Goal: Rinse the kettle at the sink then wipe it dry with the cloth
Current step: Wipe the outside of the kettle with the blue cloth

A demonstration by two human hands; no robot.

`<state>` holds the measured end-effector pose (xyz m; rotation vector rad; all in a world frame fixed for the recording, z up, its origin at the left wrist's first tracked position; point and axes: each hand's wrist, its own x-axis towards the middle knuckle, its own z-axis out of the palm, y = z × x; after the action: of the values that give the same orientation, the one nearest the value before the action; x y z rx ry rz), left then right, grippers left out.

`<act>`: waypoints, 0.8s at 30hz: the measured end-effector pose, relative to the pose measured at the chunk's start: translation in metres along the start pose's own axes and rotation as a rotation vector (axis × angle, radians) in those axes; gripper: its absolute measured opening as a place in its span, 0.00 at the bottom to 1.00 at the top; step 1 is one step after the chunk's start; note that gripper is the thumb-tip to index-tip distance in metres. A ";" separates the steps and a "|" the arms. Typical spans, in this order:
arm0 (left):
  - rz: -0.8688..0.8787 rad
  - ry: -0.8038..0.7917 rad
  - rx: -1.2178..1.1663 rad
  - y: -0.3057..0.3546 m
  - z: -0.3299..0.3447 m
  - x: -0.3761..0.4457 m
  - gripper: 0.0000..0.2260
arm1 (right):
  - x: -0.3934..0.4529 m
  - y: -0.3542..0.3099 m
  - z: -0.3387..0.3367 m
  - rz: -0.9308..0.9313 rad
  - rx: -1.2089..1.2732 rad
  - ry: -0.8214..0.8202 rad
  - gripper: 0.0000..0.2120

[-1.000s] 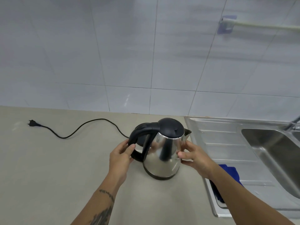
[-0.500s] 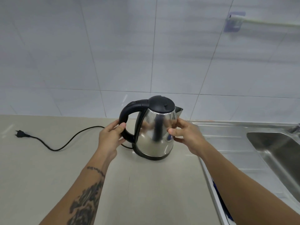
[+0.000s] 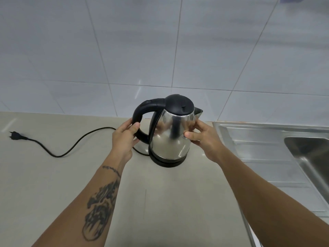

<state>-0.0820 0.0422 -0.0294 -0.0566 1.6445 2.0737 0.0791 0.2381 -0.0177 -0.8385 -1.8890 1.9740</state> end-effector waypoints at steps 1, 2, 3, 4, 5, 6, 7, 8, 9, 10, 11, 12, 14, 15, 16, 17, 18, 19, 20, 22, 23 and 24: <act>0.000 0.000 0.000 -0.001 -0.001 0.000 0.14 | 0.000 0.000 0.001 -0.002 0.002 0.003 0.18; 0.000 0.002 -0.001 -0.003 -0.003 0.000 0.15 | -0.001 0.001 0.003 -0.006 -0.005 0.003 0.19; -0.003 0.004 -0.002 -0.005 -0.004 0.000 0.15 | -0.002 0.001 0.004 -0.011 -0.022 0.002 0.19; -0.011 0.006 -0.005 -0.008 -0.007 0.000 0.15 | -0.004 0.002 0.005 -0.018 -0.037 -0.001 0.20; -0.021 0.010 -0.005 -0.011 -0.009 -0.001 0.16 | -0.007 0.002 0.006 -0.023 -0.050 -0.002 0.20; -0.029 0.010 -0.009 -0.015 -0.012 -0.002 0.16 | -0.011 0.003 0.008 -0.029 -0.057 -0.005 0.20; -0.033 0.007 -0.012 -0.017 -0.014 -0.003 0.16 | -0.015 0.004 0.010 -0.033 -0.063 -0.003 0.20; -0.035 0.004 -0.021 -0.019 -0.016 -0.003 0.16 | -0.018 0.006 0.011 -0.039 -0.060 -0.001 0.20; -0.035 0.002 -0.018 -0.021 -0.018 -0.004 0.16 | -0.020 0.008 0.012 -0.045 -0.056 -0.001 0.20; -0.033 -0.003 -0.017 -0.022 -0.019 -0.004 0.16 | -0.023 0.010 0.013 -0.050 -0.046 0.004 0.20; -0.032 -0.007 -0.015 -0.021 -0.020 -0.004 0.16 | -0.026 0.012 0.013 -0.056 -0.040 0.008 0.20; -0.031 -0.009 -0.015 -0.021 -0.021 -0.005 0.17 | -0.028 0.013 0.014 -0.064 -0.031 0.018 0.20; -0.029 -0.016 -0.009 -0.022 -0.023 -0.006 0.17 | -0.031 0.014 0.015 -0.069 -0.035 0.024 0.19; -0.030 -0.017 0.006 -0.022 -0.023 -0.007 0.17 | -0.032 0.014 0.014 -0.066 -0.042 0.028 0.18; -0.027 -0.022 0.017 -0.022 -0.024 -0.008 0.17 | -0.032 0.014 0.014 -0.064 -0.044 0.027 0.18; -0.023 -0.025 0.035 -0.021 -0.024 -0.010 0.17 | -0.033 0.013 0.014 -0.063 -0.045 0.022 0.18; -0.021 -0.032 0.061 -0.021 -0.024 -0.010 0.17 | -0.033 0.013 0.014 -0.060 -0.037 0.015 0.18; -0.015 -0.036 0.098 -0.018 -0.023 -0.013 0.16 | -0.034 0.011 0.014 -0.059 -0.041 0.019 0.18; -0.007 -0.042 0.133 -0.018 -0.023 -0.014 0.15 | -0.035 0.010 0.014 -0.060 -0.036 0.016 0.17; 0.020 -0.055 0.254 -0.018 -0.025 -0.018 0.16 | -0.041 0.011 0.015 -0.038 -0.083 0.014 0.17; 0.041 -0.050 0.312 -0.017 -0.026 -0.023 0.18 | -0.046 0.011 0.016 -0.023 -0.136 0.020 0.20; 0.076 -0.038 0.367 -0.017 -0.029 -0.025 0.18 | -0.050 0.014 0.012 -0.001 -0.182 0.033 0.24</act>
<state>-0.0610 0.0092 -0.0451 0.1693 2.0023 1.7799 0.1138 0.1981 -0.0207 -0.9121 -2.0730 1.7960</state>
